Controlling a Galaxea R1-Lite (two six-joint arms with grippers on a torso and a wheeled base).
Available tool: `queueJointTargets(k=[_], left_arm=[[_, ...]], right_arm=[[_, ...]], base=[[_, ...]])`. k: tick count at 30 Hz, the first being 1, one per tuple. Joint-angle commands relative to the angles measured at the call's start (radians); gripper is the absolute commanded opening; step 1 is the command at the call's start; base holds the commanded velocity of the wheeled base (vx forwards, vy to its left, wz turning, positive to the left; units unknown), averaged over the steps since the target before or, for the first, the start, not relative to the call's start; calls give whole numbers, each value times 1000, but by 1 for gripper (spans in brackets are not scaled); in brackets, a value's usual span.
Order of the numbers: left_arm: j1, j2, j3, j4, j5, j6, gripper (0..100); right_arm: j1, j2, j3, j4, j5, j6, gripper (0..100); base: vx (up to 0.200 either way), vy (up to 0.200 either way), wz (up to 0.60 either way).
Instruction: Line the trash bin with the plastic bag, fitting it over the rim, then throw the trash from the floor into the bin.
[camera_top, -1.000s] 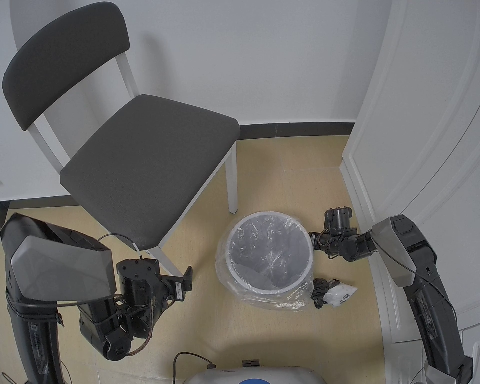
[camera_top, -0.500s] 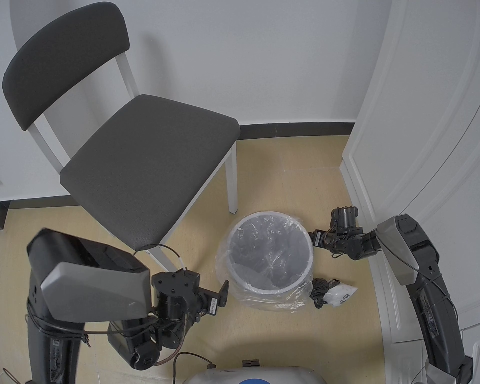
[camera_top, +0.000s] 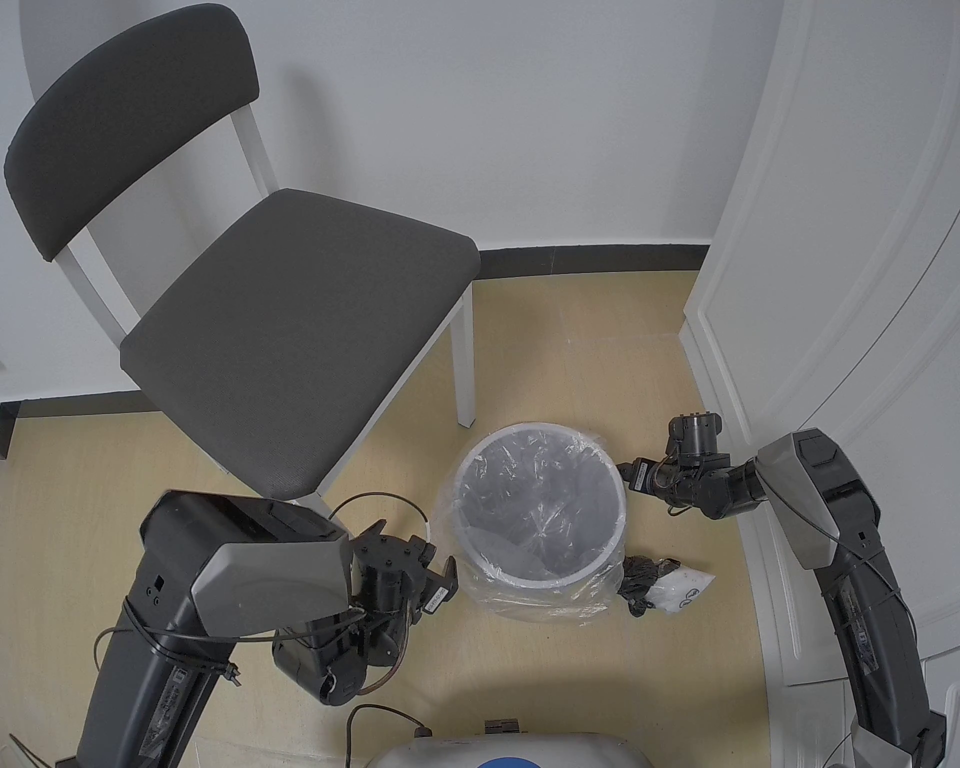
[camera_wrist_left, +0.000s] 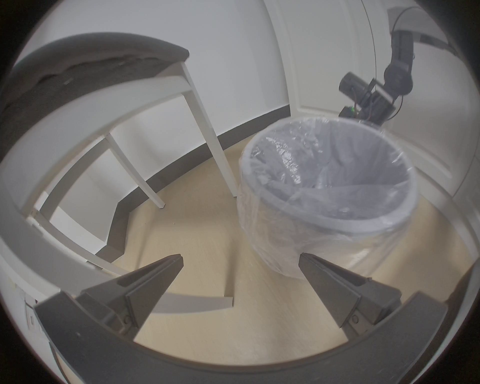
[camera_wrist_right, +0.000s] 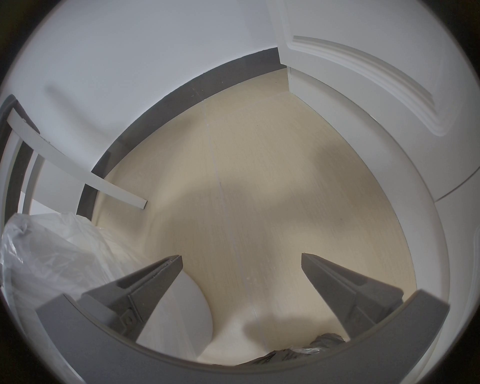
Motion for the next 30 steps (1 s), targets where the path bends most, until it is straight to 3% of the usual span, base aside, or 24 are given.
queueJointTargets(k=[1, 15, 24, 30], left_arm=[[49, 76, -196, 137, 7, 33, 100], [80, 78, -504, 596, -33, 32, 100], [81, 134, -733, 758, -56, 32, 100], [85, 145, -816, 899, -128, 30, 100]], right_arm=[[-4, 8, -13, -3, 1, 0, 100], [-6, 19, -13, -3, 4, -3, 100], [-6, 22, -13, -3, 4, -4, 100], [-4, 22, -11, -3, 13, -6, 100]], base=[[0, 0, 0], [0, 0, 0], [0, 0, 0], [0, 0, 0]])
